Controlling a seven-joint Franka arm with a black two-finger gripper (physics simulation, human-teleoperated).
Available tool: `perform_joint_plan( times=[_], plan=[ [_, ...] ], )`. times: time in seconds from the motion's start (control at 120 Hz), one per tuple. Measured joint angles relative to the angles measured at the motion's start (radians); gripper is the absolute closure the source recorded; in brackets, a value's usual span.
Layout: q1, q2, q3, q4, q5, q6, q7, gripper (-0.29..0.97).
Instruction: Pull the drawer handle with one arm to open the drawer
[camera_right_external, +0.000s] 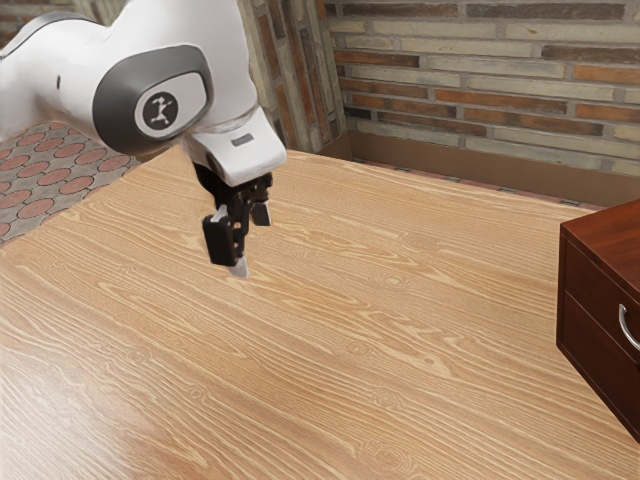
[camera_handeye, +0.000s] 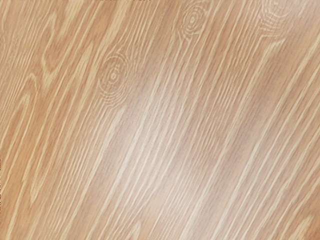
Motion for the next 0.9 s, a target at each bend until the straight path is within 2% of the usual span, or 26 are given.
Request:
perform_joint_plan(
  times=[0.15, 0.233, 0.342, 0.392, 0.467, 0.675, 0.9],
  plan=[
    [0.036, 0.007, -0.019, -0.027, 0.012, 0.056, 0.043, 0.0],
    [0.12, 0.004, -0.093, -0.057, 0.014, 0.088, 0.066, 0.0],
    [0.274, 0.001, -0.252, -0.099, 0.014, 0.129, 0.091, 0.0],
    [0.305, 0.0, -0.3, -0.11, 0.014, 0.144, 0.101, 0.0],
    [0.287, 0.001, -0.322, -0.116, 0.014, 0.162, 0.115, 0.0],
    [0.153, -0.031, -0.326, -0.19, 0.014, 0.228, 0.146, 0.0],
    [0.137, -0.061, -0.324, -0.292, 0.008, 0.352, 0.169, 0.0]
  ],
)
